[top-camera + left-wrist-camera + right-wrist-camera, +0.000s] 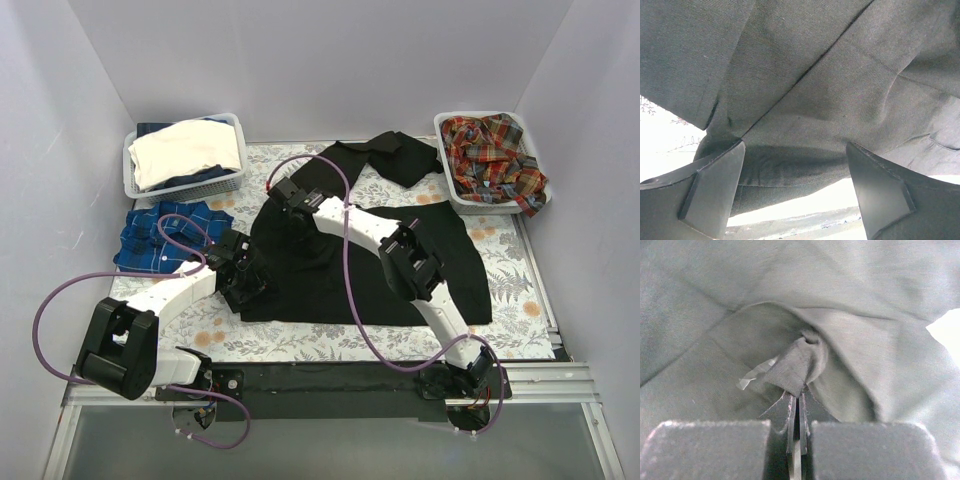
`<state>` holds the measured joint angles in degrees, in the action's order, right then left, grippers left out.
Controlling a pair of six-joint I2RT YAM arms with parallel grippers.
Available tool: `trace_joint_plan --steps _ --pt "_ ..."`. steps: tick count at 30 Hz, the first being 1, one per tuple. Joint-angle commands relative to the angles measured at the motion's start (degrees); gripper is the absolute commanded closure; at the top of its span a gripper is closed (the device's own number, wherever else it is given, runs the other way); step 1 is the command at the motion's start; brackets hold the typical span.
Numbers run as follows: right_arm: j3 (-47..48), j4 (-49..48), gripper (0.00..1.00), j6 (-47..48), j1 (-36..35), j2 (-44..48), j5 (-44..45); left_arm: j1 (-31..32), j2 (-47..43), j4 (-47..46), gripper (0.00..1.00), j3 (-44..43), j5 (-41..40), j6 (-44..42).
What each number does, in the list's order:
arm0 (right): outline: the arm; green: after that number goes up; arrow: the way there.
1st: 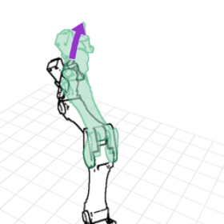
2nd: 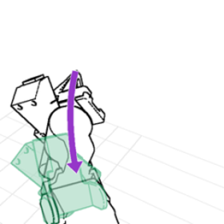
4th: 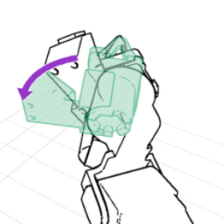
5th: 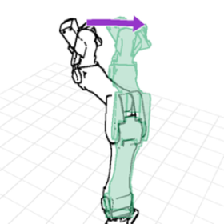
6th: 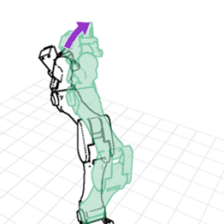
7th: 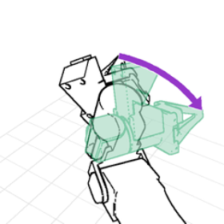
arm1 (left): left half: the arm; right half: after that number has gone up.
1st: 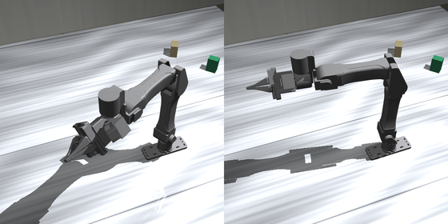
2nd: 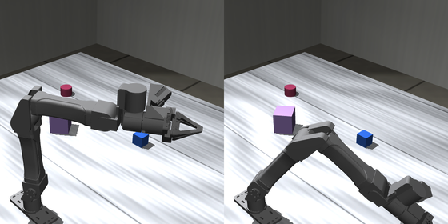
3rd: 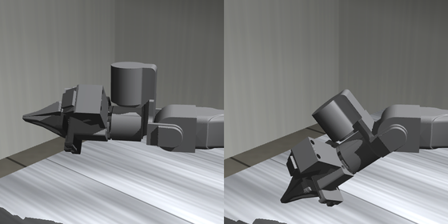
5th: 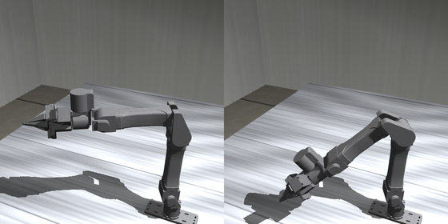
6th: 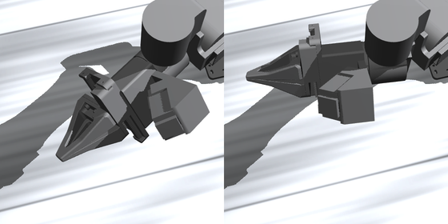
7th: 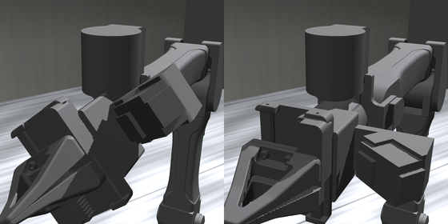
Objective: Fold and stack the long sleeve shirts
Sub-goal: Fold the shirt
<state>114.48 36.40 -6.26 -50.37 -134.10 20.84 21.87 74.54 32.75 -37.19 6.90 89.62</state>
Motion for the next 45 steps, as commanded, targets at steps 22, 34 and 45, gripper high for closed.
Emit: trace_joint_plan --steps 22,34,45 --pt "-10.8 -2.8 0.99 3.8 0.9 41.5 11.7 0.3 -1.3 3.1 0.19 -10.9 -11.4 -8.1" --pt "8.1 -4.0 0.99 6.1 6.2 28.9 12.0 0.3 -6.2 4.3 0.19 -13.5 -11.8 -8.3" --pt "2.4 -4.4 0.99 3.8 7.2 29.2 0.4 0.3 -10.6 7.1 0.20 -13.8 -11.1 -9.6"
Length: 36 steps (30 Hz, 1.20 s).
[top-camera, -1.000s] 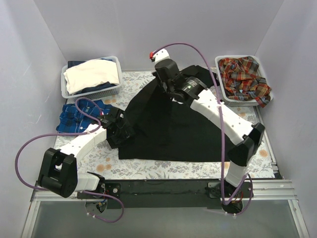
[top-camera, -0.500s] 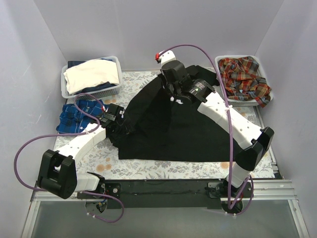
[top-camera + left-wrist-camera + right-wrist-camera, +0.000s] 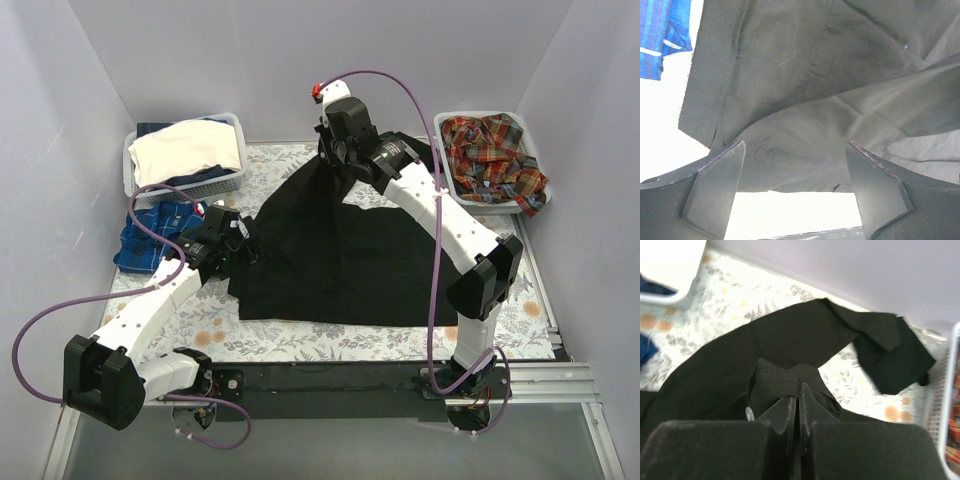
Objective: Fold and stack the long sleeve shirts
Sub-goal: Fold the shirt
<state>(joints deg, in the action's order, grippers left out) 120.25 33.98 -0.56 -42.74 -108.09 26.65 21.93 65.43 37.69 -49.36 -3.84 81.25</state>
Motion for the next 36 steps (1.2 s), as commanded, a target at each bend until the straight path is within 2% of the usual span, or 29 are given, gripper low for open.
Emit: trace_joint_plan --steps 1,11,18,24,30,36 --pt "-4.5 -2.0 0.99 -2.4 -0.4 3.8 -5.9 0.2 -1.5 2.4 0.20 -1.6 -0.5 -1.3" --pt "-17.8 -1.7 0.99 -5.2 -0.9 14.8 -9.1 0.2 0.4 2.0 0.19 -2.7 2.3 0.9" --pt "-33.2 -1.5 0.99 -4.9 -1.0 30.8 -10.4 0.2 3.8 1.1 0.19 -4.8 2.5 1.2" --pt "-48.7 -0.4 0.99 -7.7 -0.9 42.1 -15.3 0.2 6.1 -0.1 0.19 -5.7 3.4 1.3" --pt "-62.8 2.6 0.99 -13.1 -1.2 49.0 -20.9 0.2 7.3 -0.5 0.19 -5.9 5.6 1.5" --pt "-68.0 2.1 0.99 -16.6 -1.5 52.8 -24.0 0.3 6.9 0.5 0.19 -5.1 10.1 3.1"
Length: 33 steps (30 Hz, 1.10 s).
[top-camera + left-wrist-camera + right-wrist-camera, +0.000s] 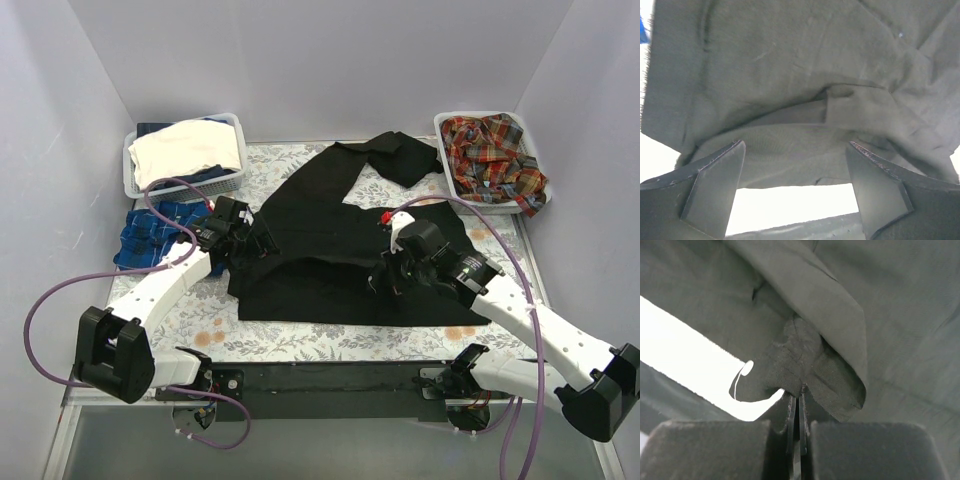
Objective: Fold and stack the long sleeve shirts
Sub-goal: Fold the shirt
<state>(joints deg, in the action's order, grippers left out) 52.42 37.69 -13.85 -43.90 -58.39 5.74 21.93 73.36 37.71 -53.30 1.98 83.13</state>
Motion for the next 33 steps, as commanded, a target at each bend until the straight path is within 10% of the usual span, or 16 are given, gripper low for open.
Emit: trace_joint_plan --steps 1,14,33 --pt "0.4 -1.7 0.99 -3.3 -0.3 2.9 -3.0 0.3 -1.9 -0.6 0.19 0.0 5.0 1.2" --pt "3.5 0.3 0.99 -4.1 -0.3 1.6 -7.6 0.6 -0.9 -12.1 0.36 4.6 11.0 1.1" --pt "-12.1 15.4 0.89 -13.3 -1.9 -0.3 -10.5 3.6 4.9 -12.2 0.34 1.2 14.0 4.8"
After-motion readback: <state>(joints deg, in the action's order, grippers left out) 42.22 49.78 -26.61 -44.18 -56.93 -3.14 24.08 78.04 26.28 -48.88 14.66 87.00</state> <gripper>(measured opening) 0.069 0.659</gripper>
